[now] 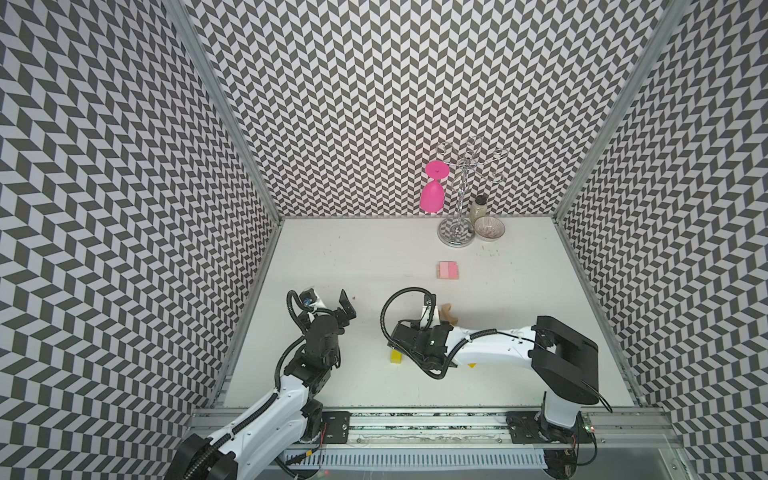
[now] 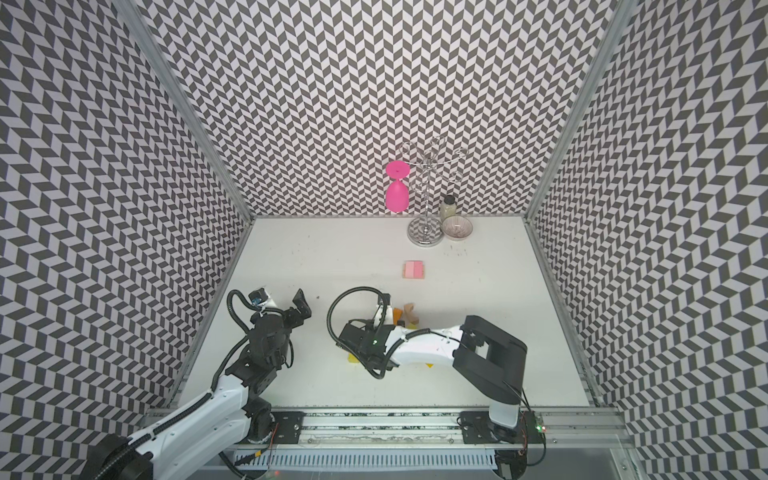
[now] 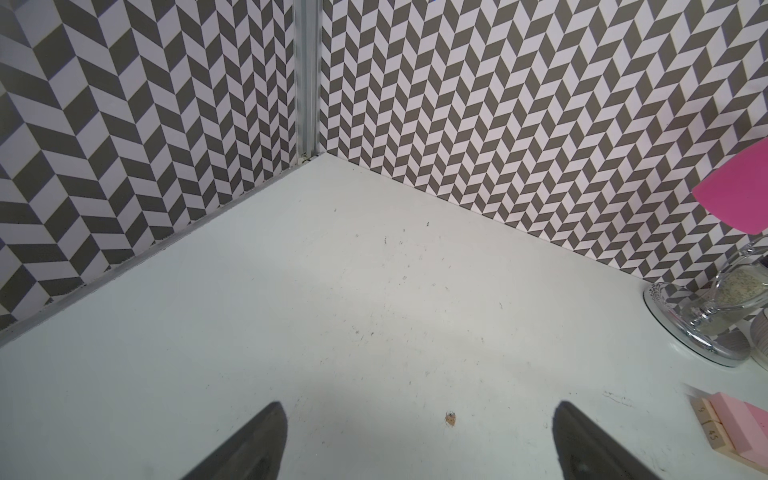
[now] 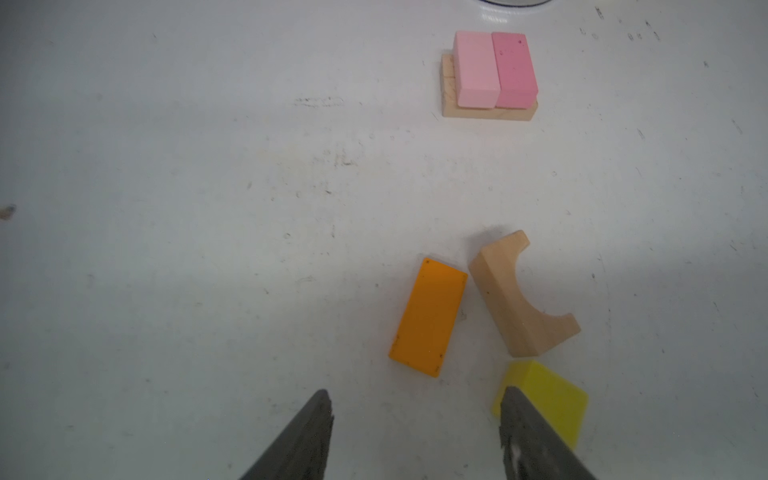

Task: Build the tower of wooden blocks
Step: 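Move the right gripper over the orange block while the left gripper draws back, then close the right gripper on the yellow cube beside the arch and lift it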

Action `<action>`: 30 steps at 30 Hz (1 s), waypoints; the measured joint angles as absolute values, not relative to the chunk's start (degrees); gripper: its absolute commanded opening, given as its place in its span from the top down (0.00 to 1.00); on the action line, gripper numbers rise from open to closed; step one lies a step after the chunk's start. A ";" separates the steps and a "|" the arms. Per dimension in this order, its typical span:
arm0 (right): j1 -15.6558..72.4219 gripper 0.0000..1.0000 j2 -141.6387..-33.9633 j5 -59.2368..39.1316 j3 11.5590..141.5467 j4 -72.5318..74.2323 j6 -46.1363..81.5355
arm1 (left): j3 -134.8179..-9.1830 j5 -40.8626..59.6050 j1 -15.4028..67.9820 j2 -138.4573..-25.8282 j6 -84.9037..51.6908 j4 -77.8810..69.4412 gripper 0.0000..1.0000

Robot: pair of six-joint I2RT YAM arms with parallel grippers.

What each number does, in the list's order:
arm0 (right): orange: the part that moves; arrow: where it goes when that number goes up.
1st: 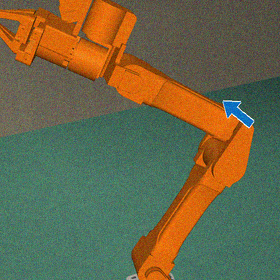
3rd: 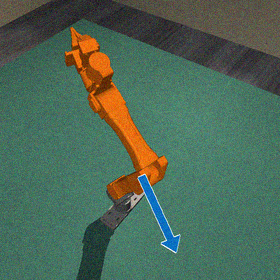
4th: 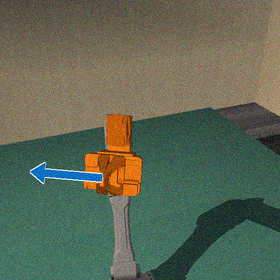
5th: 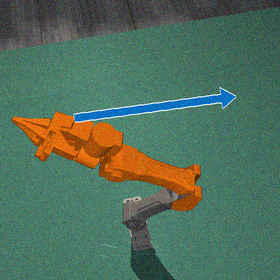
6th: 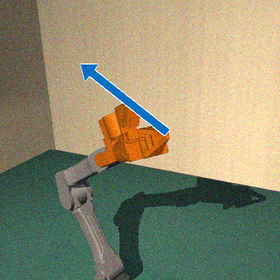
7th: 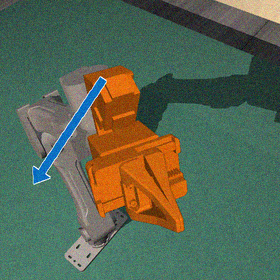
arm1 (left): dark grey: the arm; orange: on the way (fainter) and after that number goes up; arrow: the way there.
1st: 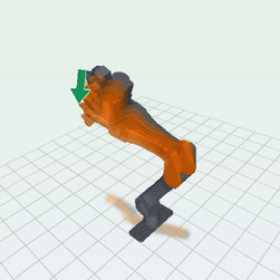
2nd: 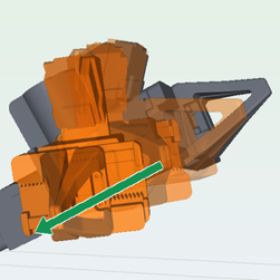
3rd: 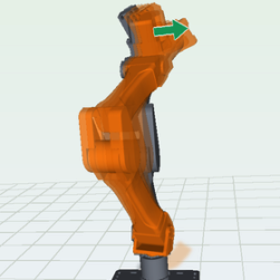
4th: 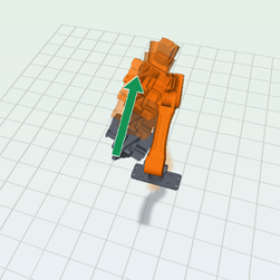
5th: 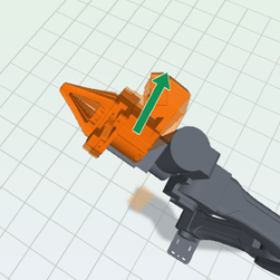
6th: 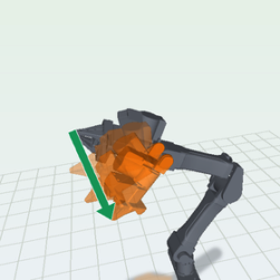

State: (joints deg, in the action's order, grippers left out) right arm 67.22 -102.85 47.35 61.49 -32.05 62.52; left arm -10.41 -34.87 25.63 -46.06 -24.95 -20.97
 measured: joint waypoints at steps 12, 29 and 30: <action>65.25 0.35 -95.81 46.44 51.96 -30.22 68.10 | -10.41 -34.83 25.63 -46.09 -24.97 -20.99 0.00; 59.20 0.37 -91.55 36.88 42.92 -14.85 63.40 | -10.74 -34.70 25.63 -46.50 -24.97 -20.97 0.00; 58.78 0.38 -91.53 36.67 42.81 -14.59 63.33 | -10.85 -34.65 25.63 -46.50 -24.95 -20.97 0.00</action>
State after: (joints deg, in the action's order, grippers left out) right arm 58.78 -91.53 36.67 42.81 -14.59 63.33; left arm -10.85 -34.65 25.63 -46.50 -24.95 -20.97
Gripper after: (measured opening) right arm 0.631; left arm 0.998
